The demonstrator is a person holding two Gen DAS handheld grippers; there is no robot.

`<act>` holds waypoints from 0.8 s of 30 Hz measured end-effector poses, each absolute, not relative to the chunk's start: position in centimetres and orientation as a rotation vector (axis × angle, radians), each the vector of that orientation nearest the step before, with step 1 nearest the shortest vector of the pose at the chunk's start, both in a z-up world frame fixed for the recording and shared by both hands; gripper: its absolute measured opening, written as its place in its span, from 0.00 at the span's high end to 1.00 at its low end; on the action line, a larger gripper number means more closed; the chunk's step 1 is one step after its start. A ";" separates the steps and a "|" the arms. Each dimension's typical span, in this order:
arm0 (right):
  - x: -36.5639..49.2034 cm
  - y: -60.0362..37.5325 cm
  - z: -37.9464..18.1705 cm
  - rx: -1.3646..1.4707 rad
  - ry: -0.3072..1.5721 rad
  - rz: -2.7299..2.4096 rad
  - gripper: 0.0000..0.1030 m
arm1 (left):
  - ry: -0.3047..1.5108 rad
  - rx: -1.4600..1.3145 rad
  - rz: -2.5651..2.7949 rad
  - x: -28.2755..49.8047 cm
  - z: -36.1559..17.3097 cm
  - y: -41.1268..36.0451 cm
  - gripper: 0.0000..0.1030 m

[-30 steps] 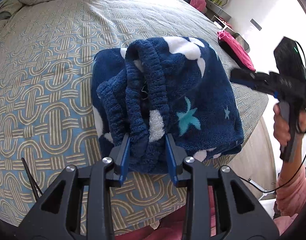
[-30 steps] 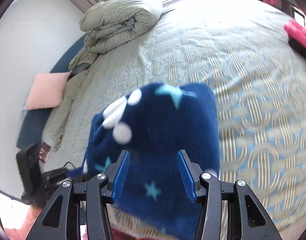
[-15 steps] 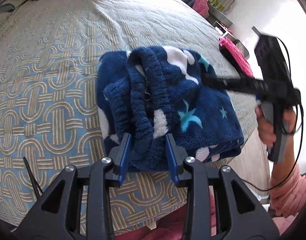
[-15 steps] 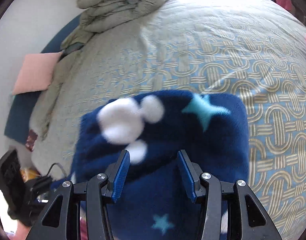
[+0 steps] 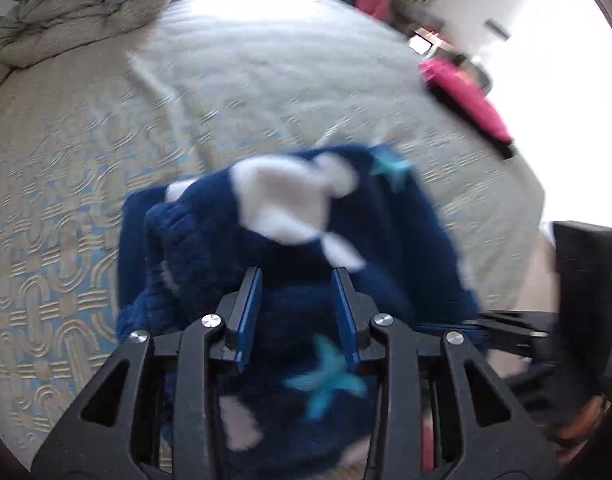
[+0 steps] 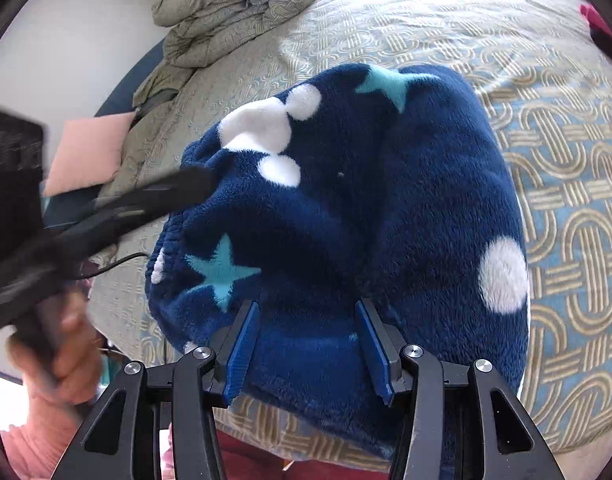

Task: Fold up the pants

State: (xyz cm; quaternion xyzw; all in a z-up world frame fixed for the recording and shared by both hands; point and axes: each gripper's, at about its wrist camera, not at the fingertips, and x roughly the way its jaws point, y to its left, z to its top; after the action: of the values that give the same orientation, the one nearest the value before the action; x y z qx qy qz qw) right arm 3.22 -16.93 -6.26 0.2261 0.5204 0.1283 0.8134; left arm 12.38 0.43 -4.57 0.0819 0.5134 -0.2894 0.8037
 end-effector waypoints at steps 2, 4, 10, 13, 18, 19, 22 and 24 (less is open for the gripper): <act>2.5 -17.3 -6.5 0.490 1.109 0.281 0.51 | 1.195 0.053 -0.601 14.0 -7.8 2.4 0.65; 2.0 -17.4 -6.5 0.488 1.113 0.292 0.51 | 1.201 -0.048 -0.607 14.3 -7.5 3.9 0.70; 1.6 -16.6 -4.6 0.428 1.083 0.190 0.51 | 1.125 -0.008 -0.557 11.3 -2.9 5.0 0.56; 0.6 -16.2 -2.6 0.308 1.019 0.062 0.51 | 1.032 0.046 -0.496 9.0 -1.1 6.2 0.33; -1.1 -16.1 -1.1 0.252 0.978 -0.004 0.51 | 0.966 0.097 -0.466 6.1 0.5 7.3 0.33; -1.5 -16.1 -0.9 0.259 0.976 -0.005 0.51 | 0.958 0.098 -0.463 5.9 1.0 7.2 0.33; -2.2 -15.7 -0.2 0.260 0.959 -0.008 0.51 | 0.933 0.085 -0.448 4.9 1.8 7.1 0.31; -2.6 -15.4 0.3 0.244 0.943 -0.020 0.51 | 0.923 0.093 -0.431 4.4 2.0 7.2 0.28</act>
State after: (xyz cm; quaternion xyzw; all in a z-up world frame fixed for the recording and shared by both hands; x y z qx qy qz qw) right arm -2.63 -15.41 0.35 0.1171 0.4532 -0.0096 0.8836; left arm 4.41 7.16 2.04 0.0444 0.4417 -0.2064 0.8720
